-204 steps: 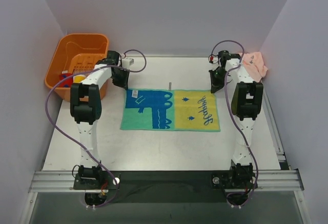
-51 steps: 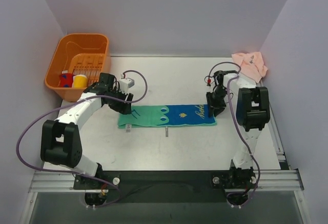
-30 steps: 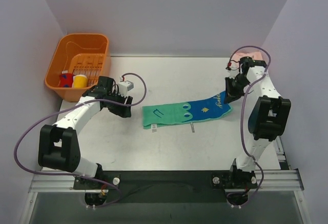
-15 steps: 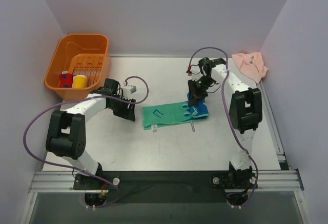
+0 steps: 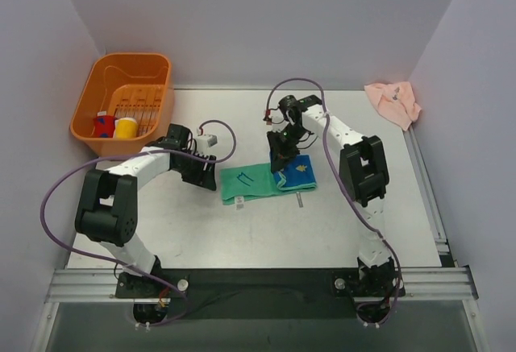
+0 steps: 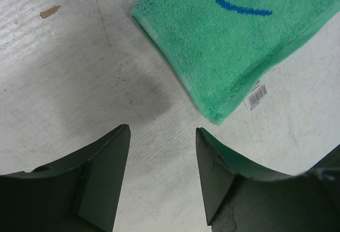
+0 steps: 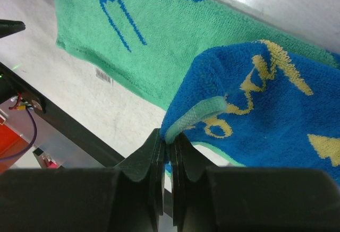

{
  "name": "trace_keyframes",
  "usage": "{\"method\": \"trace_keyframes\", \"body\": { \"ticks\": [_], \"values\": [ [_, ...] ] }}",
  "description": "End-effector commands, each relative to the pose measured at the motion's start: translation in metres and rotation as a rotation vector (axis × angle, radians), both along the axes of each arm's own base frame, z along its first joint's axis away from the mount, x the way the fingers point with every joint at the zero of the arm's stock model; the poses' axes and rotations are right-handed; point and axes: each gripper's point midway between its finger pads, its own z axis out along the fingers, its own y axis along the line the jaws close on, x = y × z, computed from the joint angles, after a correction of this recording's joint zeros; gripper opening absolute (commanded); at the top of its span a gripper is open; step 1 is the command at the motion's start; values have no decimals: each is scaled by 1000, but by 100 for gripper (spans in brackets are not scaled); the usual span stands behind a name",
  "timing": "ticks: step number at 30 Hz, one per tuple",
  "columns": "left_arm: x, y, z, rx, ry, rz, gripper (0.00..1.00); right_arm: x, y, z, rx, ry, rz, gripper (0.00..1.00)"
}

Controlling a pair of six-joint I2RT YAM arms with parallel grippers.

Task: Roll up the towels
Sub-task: Fold the towel

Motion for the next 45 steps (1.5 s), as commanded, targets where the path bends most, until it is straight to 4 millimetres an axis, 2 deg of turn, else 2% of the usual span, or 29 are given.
{"method": "trace_keyframes", "body": {
  "ticks": [1,14,17,18,20,21,22,23,25,26,29,32,34,35,36,37,38,39,40,41,42,43,44,45],
  "values": [
    [7,-9,7,-42,-33,-10,63,0,5,2,-1,31,-15,0],
    [7,-8,8,-37,-42,-6,63,-19,17,-18,-6,103,17,1],
    [6,-9,12,-47,-50,-14,64,-24,18,-16,10,121,22,14],
    [6,-11,13,-54,-52,-18,64,-25,17,-14,18,117,31,24],
    [5,-14,18,-76,-52,-16,63,-24,10,3,56,100,22,33],
    [3,-17,22,-101,-49,-25,62,-21,5,9,64,78,18,43],
    [2,-19,25,-113,-50,-26,62,-14,-4,22,76,30,16,47],
    [2,-22,28,-124,-57,-29,61,-2,-19,27,83,10,-25,49],
    [3,-26,31,-134,-66,-39,59,15,-38,33,90,-18,-75,49],
    [3,-31,33,-139,-76,-51,58,30,-55,34,88,-32,-124,48],
    [2,-41,27,-131,-68,-75,54,47,-76,16,36,-33,-162,40],
    [3,-48,17,-113,-39,-79,50,48,-90,-10,-24,-12,-144,32],
    [5,-54,10,-78,-41,-92,47,40,-94,-31,-50,37,-134,25],
    [5,-54,0,-58,-24,-105,46,36,-96,-38,-58,50,-133,24],
    [8,-52,-5,-33,-23,-104,45,22,-100,-51,-78,96,-134,21],
    [15,-52,-6,-22,-29,-97,43,16,-101,-56,-76,118,-141,18],
    [16,-49,-17,-2,-2,-98,38,11,-100,-59,-70,128,-143,16],
    [22,-46,-19,13,-3,-93,37,2,-100,-57,-61,136,-144,15],
    [35,-47,-14,16,-27,-88,35,-14,-102,-63,-66,168,-144,14],
    [42,-46,-20,25,-27,-90,35,-23,-103,-63,-63,176,-145,14],
    [52,-45,-18,34,-44,-87,35,-28,-103,-53,-53,156,-150,14],
    [63,-46,-17,39,-63,-90,35,-46,-100,-54,-35,200,-157,14],
    [86,-51,-13,42,-102,-101,35,-56,-96,-50,-14,214,-157,15],
    [99,-53,-13,49,-119,-103,35,-63,-90,-38,19,194,-147,16]
  ]
}}
